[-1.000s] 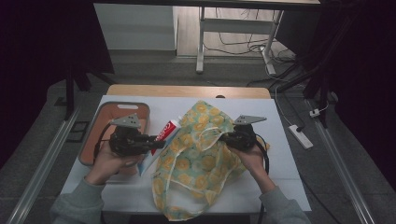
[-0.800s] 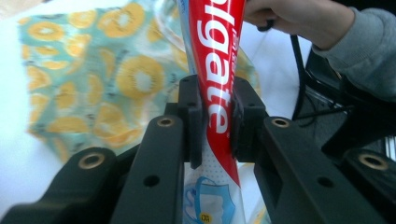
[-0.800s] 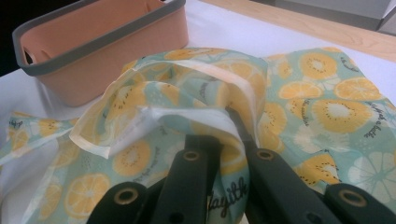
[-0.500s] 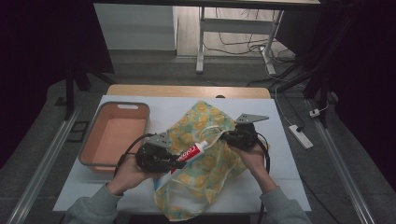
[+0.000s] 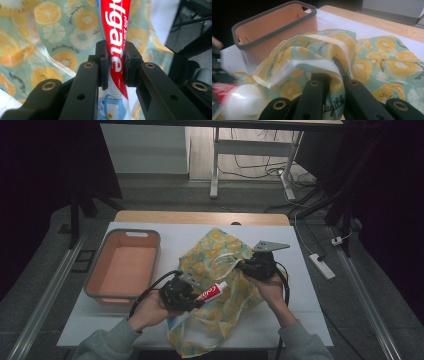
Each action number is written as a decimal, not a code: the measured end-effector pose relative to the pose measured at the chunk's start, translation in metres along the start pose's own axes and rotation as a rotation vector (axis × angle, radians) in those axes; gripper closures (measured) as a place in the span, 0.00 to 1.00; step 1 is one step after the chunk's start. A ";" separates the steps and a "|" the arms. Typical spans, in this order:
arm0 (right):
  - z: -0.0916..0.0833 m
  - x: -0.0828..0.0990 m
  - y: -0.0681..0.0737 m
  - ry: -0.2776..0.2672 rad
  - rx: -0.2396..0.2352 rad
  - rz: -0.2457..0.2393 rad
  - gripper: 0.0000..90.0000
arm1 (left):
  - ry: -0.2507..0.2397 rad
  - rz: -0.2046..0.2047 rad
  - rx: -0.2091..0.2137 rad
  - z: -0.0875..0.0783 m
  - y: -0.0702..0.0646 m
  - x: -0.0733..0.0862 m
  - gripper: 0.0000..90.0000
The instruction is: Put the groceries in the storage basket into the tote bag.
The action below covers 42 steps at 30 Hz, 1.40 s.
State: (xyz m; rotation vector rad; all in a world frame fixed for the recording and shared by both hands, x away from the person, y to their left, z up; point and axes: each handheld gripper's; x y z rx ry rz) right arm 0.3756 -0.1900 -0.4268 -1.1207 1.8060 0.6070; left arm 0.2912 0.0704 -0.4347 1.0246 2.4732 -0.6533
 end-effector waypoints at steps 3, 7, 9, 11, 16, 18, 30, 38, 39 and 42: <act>-0.001 -0.003 0.005 -0.016 -0.007 -0.008 0.98 | 0.011 -0.012 -0.010 0.010 0.001 -0.017 0.85; -0.001 -0.006 0.010 -0.034 -0.020 -0.013 0.98 | 0.011 -0.024 -0.015 0.022 0.001 -0.036 0.85; -0.001 -0.006 0.012 -0.038 -0.018 -0.018 0.98 | 0.006 -0.035 -0.016 0.028 0.003 -0.041 0.85; -0.002 -0.007 0.013 -0.044 -0.016 -0.018 0.98 | 0.001 -0.048 -0.013 0.032 0.006 -0.045 0.85; -0.003 -0.007 0.015 -0.065 -0.016 -0.012 0.98 | 0.024 -0.051 -0.049 0.044 0.010 -0.047 0.85; -0.005 -0.009 0.016 -0.073 -0.019 -0.015 0.98 | 0.023 -0.056 -0.049 0.045 0.012 -0.046 0.85; -0.005 -0.011 0.021 -0.092 -0.042 -0.007 0.98 | -0.057 -0.136 -0.095 0.074 0.032 -0.054 0.89; -0.007 -0.004 0.010 -0.084 -0.021 0.024 0.98 | -0.100 -0.146 -0.053 0.087 0.034 -0.054 0.84; -0.007 -0.003 0.009 -0.082 -0.017 0.028 0.98 | -0.105 -0.140 -0.040 0.083 0.033 -0.052 0.78; -0.007 0.000 0.006 -0.076 -0.011 0.037 0.98 | -0.140 -0.127 -0.007 0.063 0.032 -0.040 0.61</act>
Point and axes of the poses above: each handheld gripper's, and its own axes: z roughly forward along the jaws, x roughly out of its underside, y roughly to its left, and after that the axes turned 13 degrees about -z, right-handed
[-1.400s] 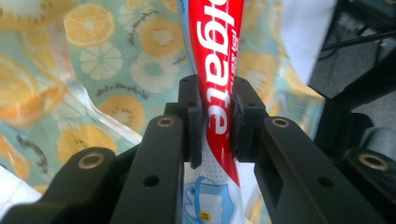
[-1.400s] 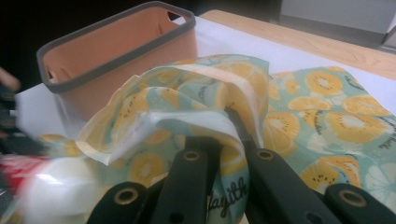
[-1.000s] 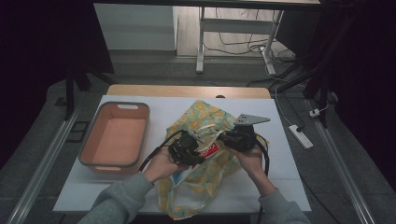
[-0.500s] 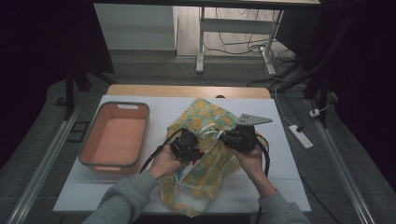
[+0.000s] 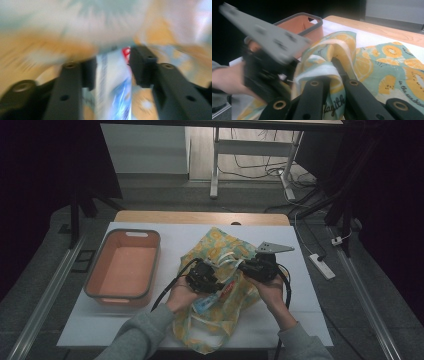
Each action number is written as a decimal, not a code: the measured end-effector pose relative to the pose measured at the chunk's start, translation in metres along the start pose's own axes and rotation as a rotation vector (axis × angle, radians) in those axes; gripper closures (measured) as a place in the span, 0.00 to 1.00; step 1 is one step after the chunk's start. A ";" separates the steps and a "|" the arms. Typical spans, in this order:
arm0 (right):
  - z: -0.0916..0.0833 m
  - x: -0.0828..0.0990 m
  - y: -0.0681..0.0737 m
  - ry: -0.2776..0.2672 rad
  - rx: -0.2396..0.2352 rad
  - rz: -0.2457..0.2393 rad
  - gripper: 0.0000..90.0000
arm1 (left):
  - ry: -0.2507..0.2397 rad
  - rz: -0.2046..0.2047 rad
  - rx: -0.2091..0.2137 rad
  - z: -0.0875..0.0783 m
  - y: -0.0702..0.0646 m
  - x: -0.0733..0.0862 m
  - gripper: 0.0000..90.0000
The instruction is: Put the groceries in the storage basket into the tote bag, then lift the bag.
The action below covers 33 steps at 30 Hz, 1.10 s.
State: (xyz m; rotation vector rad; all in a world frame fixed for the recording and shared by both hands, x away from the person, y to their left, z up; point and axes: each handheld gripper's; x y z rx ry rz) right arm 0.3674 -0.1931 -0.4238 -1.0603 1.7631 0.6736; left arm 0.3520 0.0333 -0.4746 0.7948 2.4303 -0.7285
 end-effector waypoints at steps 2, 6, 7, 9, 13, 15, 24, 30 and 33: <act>0.001 0.001 -0.001 0.006 0.002 0.004 0.98 | -0.027 0.009 0.024 -0.016 0.000 0.008 0.57; 0.003 0.004 0.000 0.024 0.000 0.000 0.98 | -0.074 0.022 0.067 -0.046 0.002 0.023 0.54; 0.004 0.005 0.001 0.030 -0.002 -0.002 0.98 | -0.088 0.024 0.074 -0.053 0.003 0.026 0.53; 0.006 0.006 0.003 0.040 -0.008 -0.003 0.98 | -0.113 0.026 0.089 -0.067 0.004 0.033 0.53; 0.009 0.011 0.008 0.061 -0.021 -0.007 0.98 | -0.155 0.030 0.074 -0.088 0.012 0.045 0.51; 0.010 0.014 0.012 0.074 -0.029 -0.010 0.98 | -0.155 0.019 0.071 -0.095 0.017 0.049 0.49; 0.008 0.029 0.039 0.130 -0.057 -0.042 0.97 | -0.181 -0.050 0.036 -0.114 0.050 0.067 0.47; 0.001 0.029 0.051 0.142 -0.055 -0.079 0.95 | -0.172 -0.061 -0.010 -0.120 0.060 0.075 0.45; -0.001 0.032 0.051 0.149 -0.043 -0.087 0.85 | -0.139 -0.047 -0.048 -0.114 0.054 0.077 0.40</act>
Point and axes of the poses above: each handheld gripper's, and its own axes: z roughly forward along the jaws, x roughly out of its underside, y roughly to its left, and after that the axes turned 13 degrees about -z, right-handed
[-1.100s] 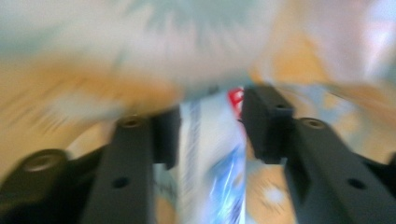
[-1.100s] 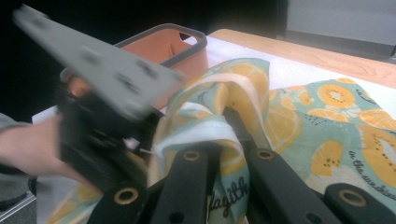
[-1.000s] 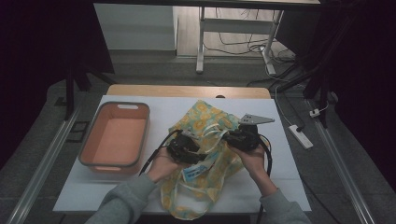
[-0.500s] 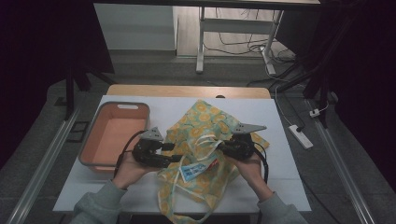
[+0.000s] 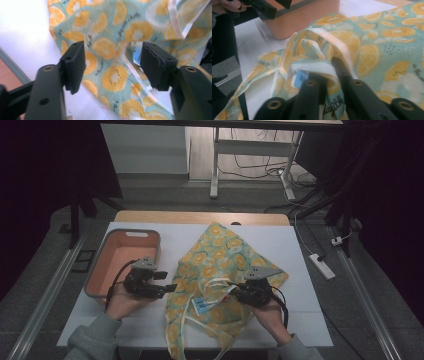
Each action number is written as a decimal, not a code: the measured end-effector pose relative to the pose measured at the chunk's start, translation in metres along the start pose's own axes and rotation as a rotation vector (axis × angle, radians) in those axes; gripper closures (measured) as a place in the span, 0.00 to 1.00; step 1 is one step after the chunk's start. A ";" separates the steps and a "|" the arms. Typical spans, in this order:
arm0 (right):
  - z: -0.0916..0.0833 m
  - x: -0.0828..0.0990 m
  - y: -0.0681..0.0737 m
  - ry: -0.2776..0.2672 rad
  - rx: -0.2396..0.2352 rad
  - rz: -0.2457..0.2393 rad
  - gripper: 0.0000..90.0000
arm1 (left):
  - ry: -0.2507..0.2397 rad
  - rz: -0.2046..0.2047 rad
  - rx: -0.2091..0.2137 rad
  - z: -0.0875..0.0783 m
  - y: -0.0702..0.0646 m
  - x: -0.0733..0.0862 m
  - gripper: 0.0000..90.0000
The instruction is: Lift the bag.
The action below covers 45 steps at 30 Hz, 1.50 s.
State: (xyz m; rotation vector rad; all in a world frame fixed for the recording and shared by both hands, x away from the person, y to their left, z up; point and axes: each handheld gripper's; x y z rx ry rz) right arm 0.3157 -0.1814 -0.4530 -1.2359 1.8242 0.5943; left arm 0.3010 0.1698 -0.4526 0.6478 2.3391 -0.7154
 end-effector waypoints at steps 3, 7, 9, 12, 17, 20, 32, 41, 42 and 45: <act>-0.003 0.003 0.000 0.003 0.018 0.000 0.74 | 0.032 0.030 -0.034 0.012 -0.011 0.001 0.36; -0.010 0.008 0.002 0.002 0.034 0.005 0.63 | 0.095 0.067 -0.112 0.039 -0.027 0.002 0.34; -0.015 0.011 0.004 -0.006 0.043 0.008 0.60 | 0.126 0.070 -0.143 0.055 -0.031 0.000 0.33; -0.026 0.015 0.009 -0.011 0.068 0.010 0.55 | 0.170 0.084 -0.189 0.072 -0.034 -0.003 0.33; -0.043 0.028 0.015 -0.018 0.097 0.017 0.52 | 0.210 0.057 -0.238 0.089 -0.031 -0.006 0.38; -0.050 0.037 0.019 -0.014 0.095 0.023 0.52 | 0.196 0.028 -0.224 0.087 -0.027 -0.008 0.41; -0.051 0.049 0.023 0.014 0.086 0.030 0.51 | 0.221 0.039 -0.248 0.085 -0.020 -0.010 0.44; -0.050 0.052 0.023 0.023 0.081 0.037 0.51 | 0.281 0.081 -0.341 0.105 -0.022 -0.007 0.42; -0.049 0.052 0.023 0.025 0.080 0.038 0.51 | 0.294 0.066 -0.335 0.107 -0.022 -0.008 0.43; -0.047 0.054 0.025 0.036 0.068 0.041 0.51 | 0.313 0.042 -0.324 0.109 -0.020 -0.008 0.46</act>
Point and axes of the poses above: each handheld gripper's, and its own axes: z roughly forward along the jaws, x roughly out of its underside, y roughly to its left, and after that the axes turned 13 degrees about -z, right-handed
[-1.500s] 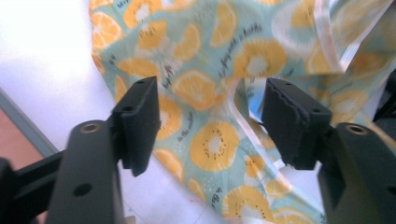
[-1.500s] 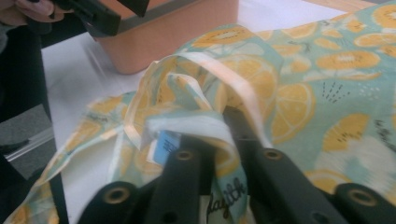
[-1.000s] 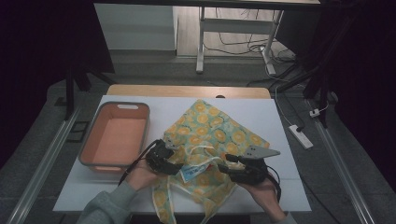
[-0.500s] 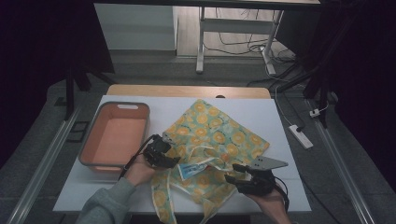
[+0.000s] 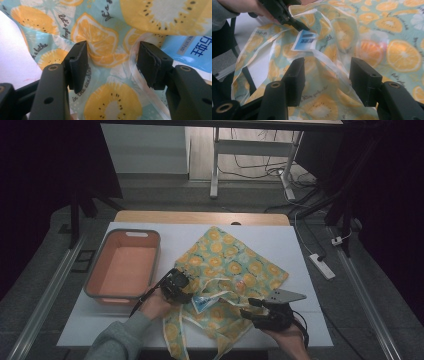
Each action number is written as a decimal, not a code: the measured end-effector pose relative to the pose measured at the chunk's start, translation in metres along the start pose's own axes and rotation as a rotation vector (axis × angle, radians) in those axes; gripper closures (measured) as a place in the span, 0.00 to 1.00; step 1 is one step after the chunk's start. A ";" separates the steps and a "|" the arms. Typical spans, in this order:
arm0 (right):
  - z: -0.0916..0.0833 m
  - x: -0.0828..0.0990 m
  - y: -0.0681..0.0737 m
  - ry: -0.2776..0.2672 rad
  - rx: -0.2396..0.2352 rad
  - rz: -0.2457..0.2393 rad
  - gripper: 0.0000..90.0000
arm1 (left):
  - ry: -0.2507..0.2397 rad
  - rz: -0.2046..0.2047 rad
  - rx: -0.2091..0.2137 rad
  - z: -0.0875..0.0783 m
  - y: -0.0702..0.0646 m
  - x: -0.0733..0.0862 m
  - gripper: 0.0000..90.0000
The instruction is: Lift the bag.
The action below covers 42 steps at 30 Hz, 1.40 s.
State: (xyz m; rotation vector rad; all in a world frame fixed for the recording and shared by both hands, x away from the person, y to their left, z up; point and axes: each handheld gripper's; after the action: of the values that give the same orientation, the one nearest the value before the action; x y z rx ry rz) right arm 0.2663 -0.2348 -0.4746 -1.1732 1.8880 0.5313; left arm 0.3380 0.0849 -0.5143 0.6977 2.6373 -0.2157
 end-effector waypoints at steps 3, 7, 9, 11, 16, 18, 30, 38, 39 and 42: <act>0.003 0.002 0.003 0.021 -0.012 -0.005 0.51 | 0.009 -0.028 0.043 0.000 0.003 -0.001 0.57; 0.007 0.004 0.011 0.062 -0.027 -0.019 0.49 | 0.009 -0.047 0.049 -0.001 0.004 -0.001 0.75; 0.008 0.005 0.016 0.086 -0.037 -0.039 0.46 | 0.013 -0.052 0.060 -0.001 0.006 -0.001 0.83; 0.010 0.006 0.022 0.114 -0.055 -0.050 0.42 | 0.011 -0.050 0.050 -0.001 0.004 -0.001 0.93; 0.016 0.004 0.039 0.202 -0.083 -0.069 0.22 | 0.013 -0.045 0.050 -0.003 0.004 0.002 0.98; 0.025 0.005 0.046 0.243 -0.085 -0.059 0.16 | 0.001 -0.052 0.065 -0.007 0.005 0.003 0.98; 0.051 0.008 0.066 0.361 -0.002 -0.232 0.93 | -0.121 -0.111 0.226 -0.058 0.027 0.020 0.98; 0.007 -0.014 0.040 0.130 0.046 -0.187 1.00 | -0.247 -0.152 0.364 -0.103 0.051 0.035 0.99; -0.001 -0.019 0.035 0.093 0.061 -0.180 1.00 | -0.269 -0.159 0.381 -0.109 0.053 0.037 0.99; -0.019 -0.032 0.022 0.017 0.099 -0.163 1.00 | -0.318 -0.169 0.428 -0.124 0.061 0.040 0.99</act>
State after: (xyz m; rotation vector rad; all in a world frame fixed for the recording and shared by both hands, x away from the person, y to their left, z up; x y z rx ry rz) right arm 0.2454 -0.2210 -0.4389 -1.2561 1.7925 0.3360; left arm 0.2942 0.1862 -0.4212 0.5136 2.3576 -0.8828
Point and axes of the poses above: each handheld gripper's, and its own axes: z roughly forward along the jaws, x roughly out of its underside, y roughly to its left, and after that the axes turned 13 degrees about -z, right-handed
